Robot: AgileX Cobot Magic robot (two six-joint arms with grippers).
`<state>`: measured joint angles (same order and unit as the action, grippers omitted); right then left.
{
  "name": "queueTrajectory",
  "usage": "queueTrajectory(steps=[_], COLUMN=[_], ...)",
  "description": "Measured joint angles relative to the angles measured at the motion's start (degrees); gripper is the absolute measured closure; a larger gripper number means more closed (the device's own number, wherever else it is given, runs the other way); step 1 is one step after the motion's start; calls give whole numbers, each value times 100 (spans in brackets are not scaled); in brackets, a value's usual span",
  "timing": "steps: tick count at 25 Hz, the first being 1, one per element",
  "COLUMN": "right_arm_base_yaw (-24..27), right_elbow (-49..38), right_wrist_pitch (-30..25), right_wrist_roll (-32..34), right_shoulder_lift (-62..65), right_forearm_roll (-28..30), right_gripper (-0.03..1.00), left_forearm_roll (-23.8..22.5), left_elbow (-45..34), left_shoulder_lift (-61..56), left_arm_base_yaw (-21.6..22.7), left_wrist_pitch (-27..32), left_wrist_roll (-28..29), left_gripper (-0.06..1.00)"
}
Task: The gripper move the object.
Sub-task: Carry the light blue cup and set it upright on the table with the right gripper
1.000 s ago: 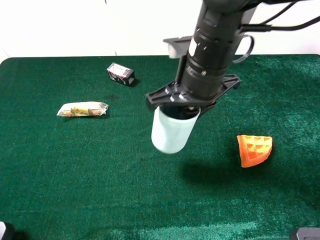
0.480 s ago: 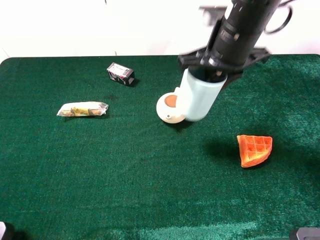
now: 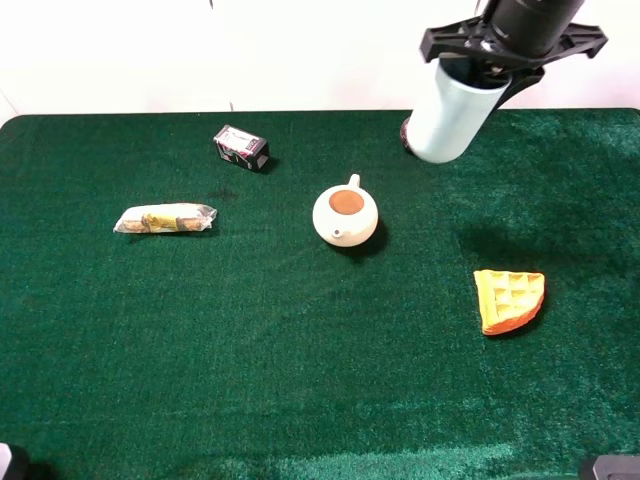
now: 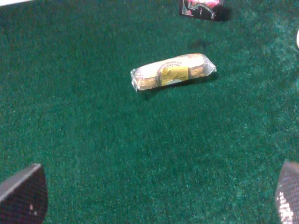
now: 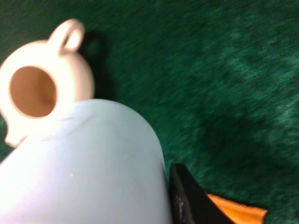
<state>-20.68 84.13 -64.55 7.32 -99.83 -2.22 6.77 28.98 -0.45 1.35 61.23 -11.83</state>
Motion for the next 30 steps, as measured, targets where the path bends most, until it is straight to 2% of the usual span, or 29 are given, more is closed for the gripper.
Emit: queueTrajectory(steps=[11, 23, 30], right_arm_base_yaw=[835, 1182, 1424], right_elbow=[918, 1686, 1803], right_wrist_pitch=[158, 638, 1065], right_wrist_roll=[-218, -234, -234], right_shoulder_lift=[-794, -1737, -2133], right_forearm_roll=[299, 729, 979], right_gripper=[92, 92, 92], left_forearm_roll=[0, 0, 0], left_elbow=[0, 0, 0], left_shoulder_lift=[0, 0, 0], left_arm_base_yaw=[0, 0, 0], left_wrist_pitch=[0, 0, 0], left_wrist_roll=[0, 0, 0], left_gripper=[-5, -5, -5])
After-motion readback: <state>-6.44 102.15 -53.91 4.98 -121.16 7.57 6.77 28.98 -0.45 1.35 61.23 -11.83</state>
